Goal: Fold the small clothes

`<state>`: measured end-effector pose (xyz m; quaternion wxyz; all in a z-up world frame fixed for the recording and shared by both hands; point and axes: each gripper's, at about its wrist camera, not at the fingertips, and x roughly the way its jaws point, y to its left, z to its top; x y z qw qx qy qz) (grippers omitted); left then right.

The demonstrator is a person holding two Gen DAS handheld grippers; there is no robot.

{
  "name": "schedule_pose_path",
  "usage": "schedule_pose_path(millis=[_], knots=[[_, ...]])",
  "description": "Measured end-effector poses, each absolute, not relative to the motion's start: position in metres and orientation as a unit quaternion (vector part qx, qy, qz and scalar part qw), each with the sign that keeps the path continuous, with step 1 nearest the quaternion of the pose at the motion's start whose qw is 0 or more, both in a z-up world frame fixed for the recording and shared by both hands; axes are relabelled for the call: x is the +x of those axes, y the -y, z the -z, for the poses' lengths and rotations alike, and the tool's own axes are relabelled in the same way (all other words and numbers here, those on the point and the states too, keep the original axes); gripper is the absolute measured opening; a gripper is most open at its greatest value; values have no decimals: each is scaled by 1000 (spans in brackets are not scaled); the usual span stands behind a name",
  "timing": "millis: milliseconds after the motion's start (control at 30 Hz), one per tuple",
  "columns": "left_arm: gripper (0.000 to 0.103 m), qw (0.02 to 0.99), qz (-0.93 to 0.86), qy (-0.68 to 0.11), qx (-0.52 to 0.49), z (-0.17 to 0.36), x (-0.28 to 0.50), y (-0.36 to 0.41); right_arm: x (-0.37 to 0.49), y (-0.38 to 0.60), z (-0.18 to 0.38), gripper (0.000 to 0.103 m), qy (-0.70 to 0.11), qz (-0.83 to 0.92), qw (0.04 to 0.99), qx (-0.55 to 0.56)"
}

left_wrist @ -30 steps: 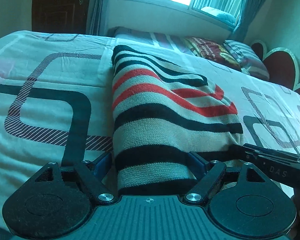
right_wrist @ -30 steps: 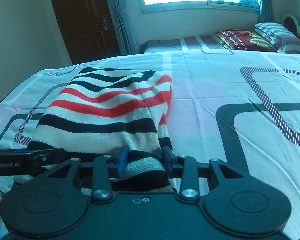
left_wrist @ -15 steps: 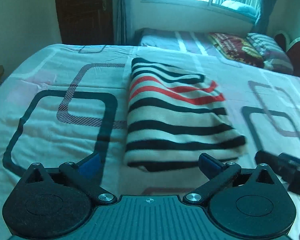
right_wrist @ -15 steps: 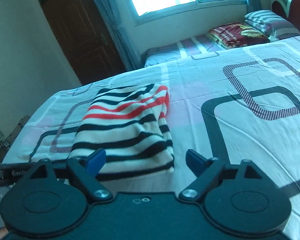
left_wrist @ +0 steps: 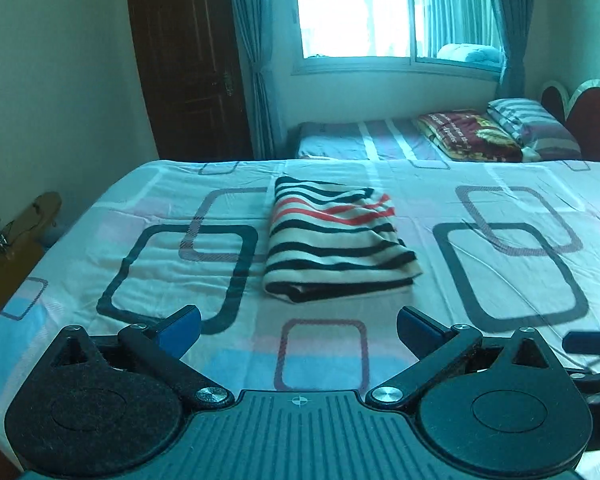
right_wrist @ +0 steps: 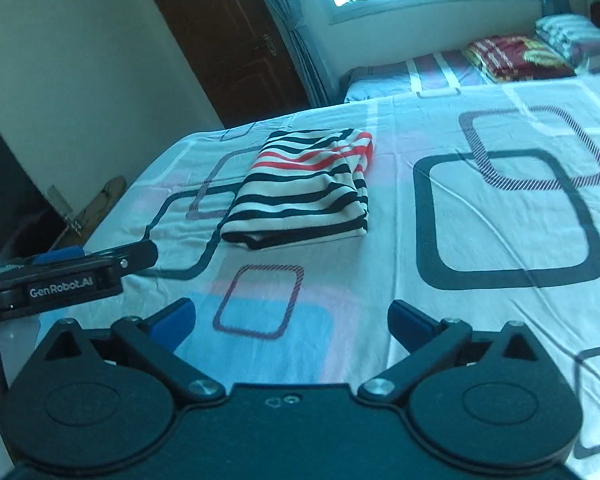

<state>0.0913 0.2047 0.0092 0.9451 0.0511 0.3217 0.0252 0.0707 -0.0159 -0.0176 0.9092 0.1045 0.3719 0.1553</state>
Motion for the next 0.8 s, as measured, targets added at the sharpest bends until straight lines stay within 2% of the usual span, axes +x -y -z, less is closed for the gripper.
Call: schedule_pose_path(millis=[133, 300, 800], knots=[[103, 946, -26, -321, 34, -22, 59, -197, 36, 5, -4, 102, -314, -92, 944, 30], [103, 952, -31, -304, 14, -37, 27, -195, 4, 9, -27, 102, -239, -33, 970, 17], [103, 960, -56, -274, 1, -59, -8, -197, -20, 28, -36, 102, -220, 11, 975, 35]])
